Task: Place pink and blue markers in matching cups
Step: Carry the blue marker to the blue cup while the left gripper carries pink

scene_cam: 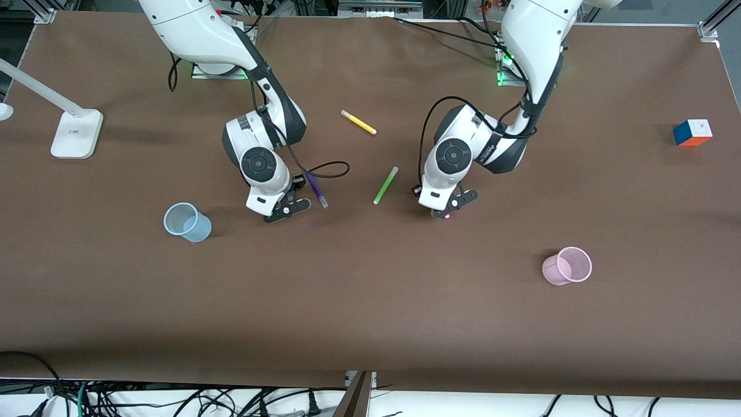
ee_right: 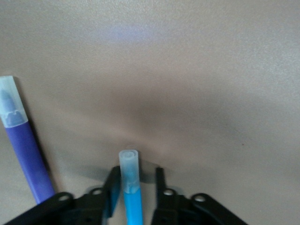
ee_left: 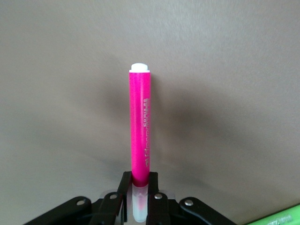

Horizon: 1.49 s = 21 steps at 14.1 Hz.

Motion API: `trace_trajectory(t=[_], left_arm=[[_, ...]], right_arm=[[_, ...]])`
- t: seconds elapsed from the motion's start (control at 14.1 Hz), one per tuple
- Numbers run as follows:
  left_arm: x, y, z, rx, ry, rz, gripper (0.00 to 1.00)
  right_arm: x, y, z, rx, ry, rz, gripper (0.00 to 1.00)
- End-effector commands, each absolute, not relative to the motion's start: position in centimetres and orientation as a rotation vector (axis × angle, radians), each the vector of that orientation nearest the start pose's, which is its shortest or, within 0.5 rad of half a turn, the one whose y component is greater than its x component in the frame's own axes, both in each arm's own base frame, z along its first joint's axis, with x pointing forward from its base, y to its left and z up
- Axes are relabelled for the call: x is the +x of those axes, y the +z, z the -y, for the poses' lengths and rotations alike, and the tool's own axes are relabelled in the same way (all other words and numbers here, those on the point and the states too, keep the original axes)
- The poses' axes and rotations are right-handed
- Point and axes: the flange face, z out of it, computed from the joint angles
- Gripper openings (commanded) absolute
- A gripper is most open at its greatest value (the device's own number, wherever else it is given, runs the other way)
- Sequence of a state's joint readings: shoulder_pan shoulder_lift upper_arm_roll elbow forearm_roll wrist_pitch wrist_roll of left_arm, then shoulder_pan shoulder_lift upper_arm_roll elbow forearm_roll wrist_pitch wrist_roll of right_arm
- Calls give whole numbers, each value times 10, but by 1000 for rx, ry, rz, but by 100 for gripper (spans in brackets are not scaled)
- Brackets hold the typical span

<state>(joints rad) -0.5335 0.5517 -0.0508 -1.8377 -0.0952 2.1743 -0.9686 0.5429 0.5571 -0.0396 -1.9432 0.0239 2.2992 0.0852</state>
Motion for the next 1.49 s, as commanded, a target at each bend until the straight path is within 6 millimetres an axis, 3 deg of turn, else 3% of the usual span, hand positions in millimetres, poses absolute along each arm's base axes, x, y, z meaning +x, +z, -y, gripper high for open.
trace_trajectory(t=[0.0,0.14,0.28,0.57,0.85,1.14,1.28,1.42], left_arm=[[537,240,335,-2932,331,524,10],[555,262,321,-2900,331,427,10],[573,284,295,-2875,406,287,10],[606,316,228,-2813,511,82,15],[630,333,167,-2634,470,-224,8],[648,331,119,-2401,541,-659,8],[654,320,111,-2268,590,-820,9],[659,315,105,-2165,596,-865,9]], right_arm=[[520,177,-290,-3125,288,622,11],[521,179,-291,-3118,287,648,7],[527,192,-290,-3116,260,648,7],[556,270,-288,-3116,183,619,7],[582,337,-284,-3104,270,720,7],[595,385,-251,-3028,322,955,7],[601,394,-227,-2956,335,1126,7],[606,399,-209,-2905,328,1236,7]])
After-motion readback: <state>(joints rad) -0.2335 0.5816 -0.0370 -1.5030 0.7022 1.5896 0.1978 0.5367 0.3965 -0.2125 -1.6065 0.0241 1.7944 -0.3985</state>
